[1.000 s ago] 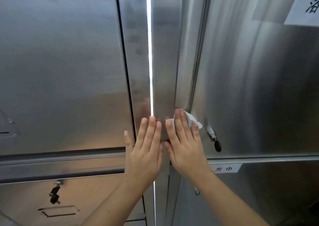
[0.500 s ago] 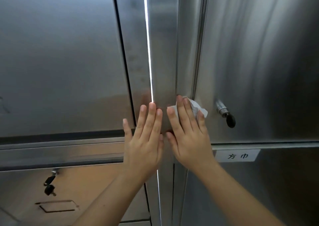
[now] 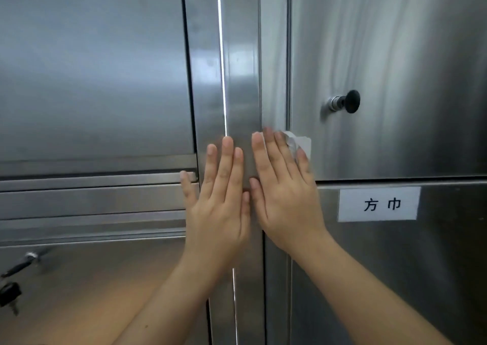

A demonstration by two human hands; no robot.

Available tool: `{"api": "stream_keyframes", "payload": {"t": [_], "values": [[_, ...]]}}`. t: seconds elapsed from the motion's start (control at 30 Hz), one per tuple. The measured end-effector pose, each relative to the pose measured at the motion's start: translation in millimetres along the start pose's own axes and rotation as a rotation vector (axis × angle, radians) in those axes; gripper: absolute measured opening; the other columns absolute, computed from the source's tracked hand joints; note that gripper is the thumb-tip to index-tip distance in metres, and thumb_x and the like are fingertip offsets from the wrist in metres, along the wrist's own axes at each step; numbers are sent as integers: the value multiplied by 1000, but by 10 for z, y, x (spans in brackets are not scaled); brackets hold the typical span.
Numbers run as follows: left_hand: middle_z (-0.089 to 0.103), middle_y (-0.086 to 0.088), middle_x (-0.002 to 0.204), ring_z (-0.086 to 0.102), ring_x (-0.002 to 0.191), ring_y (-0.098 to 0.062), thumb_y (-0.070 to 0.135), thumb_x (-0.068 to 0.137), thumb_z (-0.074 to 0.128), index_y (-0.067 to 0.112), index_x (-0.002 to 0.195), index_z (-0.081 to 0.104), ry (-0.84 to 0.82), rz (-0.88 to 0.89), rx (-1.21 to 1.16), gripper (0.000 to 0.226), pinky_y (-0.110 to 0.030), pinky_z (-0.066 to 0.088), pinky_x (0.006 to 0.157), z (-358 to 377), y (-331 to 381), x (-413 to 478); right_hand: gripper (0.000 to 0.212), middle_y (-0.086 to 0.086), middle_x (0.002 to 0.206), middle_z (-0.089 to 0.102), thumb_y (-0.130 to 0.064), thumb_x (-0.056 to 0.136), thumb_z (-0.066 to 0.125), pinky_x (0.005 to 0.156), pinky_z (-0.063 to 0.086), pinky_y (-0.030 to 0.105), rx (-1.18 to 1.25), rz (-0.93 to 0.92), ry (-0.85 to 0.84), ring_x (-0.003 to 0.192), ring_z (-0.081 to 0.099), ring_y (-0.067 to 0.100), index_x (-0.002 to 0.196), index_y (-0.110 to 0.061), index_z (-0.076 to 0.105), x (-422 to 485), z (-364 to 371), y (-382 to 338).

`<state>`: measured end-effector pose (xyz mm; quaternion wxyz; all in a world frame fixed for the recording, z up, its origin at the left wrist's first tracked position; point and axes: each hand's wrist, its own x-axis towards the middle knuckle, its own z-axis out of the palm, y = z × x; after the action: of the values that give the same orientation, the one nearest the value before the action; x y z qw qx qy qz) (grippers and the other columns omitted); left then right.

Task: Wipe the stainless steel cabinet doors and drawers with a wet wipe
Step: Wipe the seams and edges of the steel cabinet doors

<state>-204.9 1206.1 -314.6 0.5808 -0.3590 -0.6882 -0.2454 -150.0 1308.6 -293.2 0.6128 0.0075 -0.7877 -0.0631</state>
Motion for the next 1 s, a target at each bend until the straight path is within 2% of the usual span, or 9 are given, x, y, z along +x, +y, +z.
{"api": "stream_keyframes", "payload": {"t": [0.17, 0.33, 0.5, 0.7, 0.77, 0.87, 0.9, 1.0], "values": [[23, -11, 149, 17, 138, -30, 24, 92, 28, 4, 141, 27, 16, 19, 65, 53, -50, 4, 108, 65, 20, -295, 49, 20, 138, 45, -17, 91, 33, 107, 33, 46, -92, -71, 88, 129, 42, 34, 133, 6, 42, -277, 64, 17], [26, -13, 149, 17, 137, -34, 25, 92, 26, 3, 141, 30, 2, 58, 98, 54, -47, 1, 108, 99, 18, -529, 49, 21, 139, 42, -14, 89, 34, 103, 37, 51, -206, -102, 131, 129, 40, 37, 132, 6, 44, -570, 71, 18], [28, -12, 149, 26, 137, -28, 25, 91, 28, 3, 141, 33, -3, 85, 71, 55, -46, 2, 111, 133, 27, -782, 51, 19, 143, 37, -19, 89, 33, 104, 33, 53, -264, -109, 78, 131, 36, 35, 135, 1, 42, -857, 84, 29], [35, -14, 146, 30, 133, -33, 24, 89, 29, 0, 137, 41, -28, 106, 139, 55, -55, 16, 108, 78, 11, -930, 55, 16, 145, 35, -23, 88, 33, 106, 30, 53, -272, -163, -49, 134, 33, 33, 138, -1, 39, -1122, 69, -14], [33, -13, 147, 29, 135, -32, 24, 89, 28, 1, 138, 39, -47, 103, 125, 55, -58, 17, 106, 103, 27, -988, 56, 16, 147, 31, -26, 89, 30, 109, 26, 50, -234, -169, -104, 136, 29, 32, 139, -1, 34, -1202, 82, -43], [25, -11, 150, 22, 138, -30, 24, 90, 27, 3, 142, 32, -62, 84, 81, 56, -52, 7, 110, 190, 47, -1069, 57, 10, 153, 11, -32, 92, 19, 117, 2, 40, -76, -111, -193, 141, 9, 28, 143, -7, 12, -1273, 130, -88], [23, -11, 151, 21, 139, -28, 24, 91, 26, 4, 142, 30, -60, 75, 72, 55, -50, 6, 110, 226, 46, -1096, 57, 9, 152, 11, -33, 92, 19, 116, 2, 41, -66, -95, -191, 141, 9, 28, 143, -8, 12, -1285, 148, -96], [20, -8, 152, 18, 141, -23, 25, 93, 25, 6, 144, 27, -36, 57, 34, 55, -50, 7, 110, 323, 32, -1143, 55, 13, 148, 29, -31, 92, 27, 109, 21, 52, -171, -98, -106, 136, 28, 31, 140, -5, 28, -1303, 186, -82]]}}
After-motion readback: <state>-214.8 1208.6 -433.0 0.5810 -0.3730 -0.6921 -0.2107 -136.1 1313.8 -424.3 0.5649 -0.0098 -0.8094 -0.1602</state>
